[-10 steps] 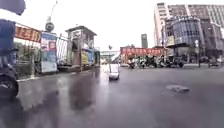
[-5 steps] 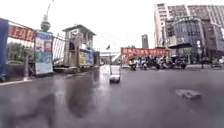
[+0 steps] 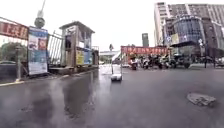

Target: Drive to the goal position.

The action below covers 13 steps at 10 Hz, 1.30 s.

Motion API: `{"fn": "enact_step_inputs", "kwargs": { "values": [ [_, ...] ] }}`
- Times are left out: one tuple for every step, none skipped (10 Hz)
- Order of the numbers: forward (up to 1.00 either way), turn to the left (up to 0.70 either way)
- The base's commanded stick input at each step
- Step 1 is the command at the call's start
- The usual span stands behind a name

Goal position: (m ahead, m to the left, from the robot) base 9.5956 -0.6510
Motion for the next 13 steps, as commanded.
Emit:
{"fn": "enact_step_inputs", "kwargs": {
  "values": [
    [0.69,0.01],
    [0.69,0.01],
    [0.69,0.01],
    [0.69,0.01],
    [0.69,0.01],
    [0.69,0.01],
    [0.69,0.01],
    [0.69,0.01],
    [0.69,0.01],
    [0.69,0.01],
    [0.69,0.01],
    [0.69,0.01],
    [0.69,0.01]
  ]
}}
